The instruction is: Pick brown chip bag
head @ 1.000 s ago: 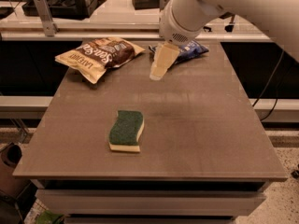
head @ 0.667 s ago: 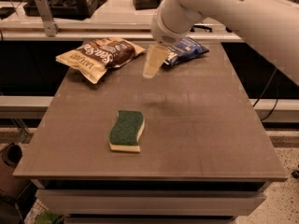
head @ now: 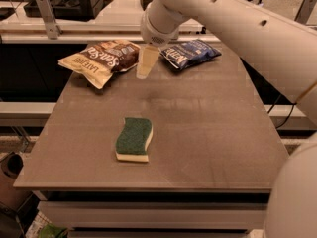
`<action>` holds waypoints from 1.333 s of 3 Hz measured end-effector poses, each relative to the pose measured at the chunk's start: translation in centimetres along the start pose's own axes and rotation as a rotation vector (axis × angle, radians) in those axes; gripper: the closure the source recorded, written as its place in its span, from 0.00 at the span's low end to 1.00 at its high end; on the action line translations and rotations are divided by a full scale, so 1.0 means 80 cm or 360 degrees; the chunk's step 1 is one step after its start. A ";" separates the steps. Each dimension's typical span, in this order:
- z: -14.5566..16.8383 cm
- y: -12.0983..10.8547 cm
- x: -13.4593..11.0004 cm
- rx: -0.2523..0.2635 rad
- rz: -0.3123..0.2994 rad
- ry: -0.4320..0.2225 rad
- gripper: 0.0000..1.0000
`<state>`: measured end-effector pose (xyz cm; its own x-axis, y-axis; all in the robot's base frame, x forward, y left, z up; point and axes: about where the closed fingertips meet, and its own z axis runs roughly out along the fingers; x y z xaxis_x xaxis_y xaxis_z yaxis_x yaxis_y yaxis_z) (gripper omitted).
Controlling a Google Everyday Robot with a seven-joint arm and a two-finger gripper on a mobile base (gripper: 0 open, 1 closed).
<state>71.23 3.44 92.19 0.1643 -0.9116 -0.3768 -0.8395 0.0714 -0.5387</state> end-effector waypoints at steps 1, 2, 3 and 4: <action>0.033 -0.005 -0.042 -0.0070 -0.0115 -0.0049 0.00; 0.070 0.004 -0.073 -0.0212 -0.0231 -0.0070 0.00; 0.099 0.014 -0.084 -0.0375 -0.0335 -0.0070 0.00; 0.126 0.013 -0.084 -0.0464 -0.0398 -0.0092 0.00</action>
Offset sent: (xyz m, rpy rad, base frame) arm 0.0203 0.1116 -0.0377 -0.1154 0.1239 0.2932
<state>74.44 13.72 86.56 0.4045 -0.8615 -0.3070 -0.8804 -0.2759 -0.3857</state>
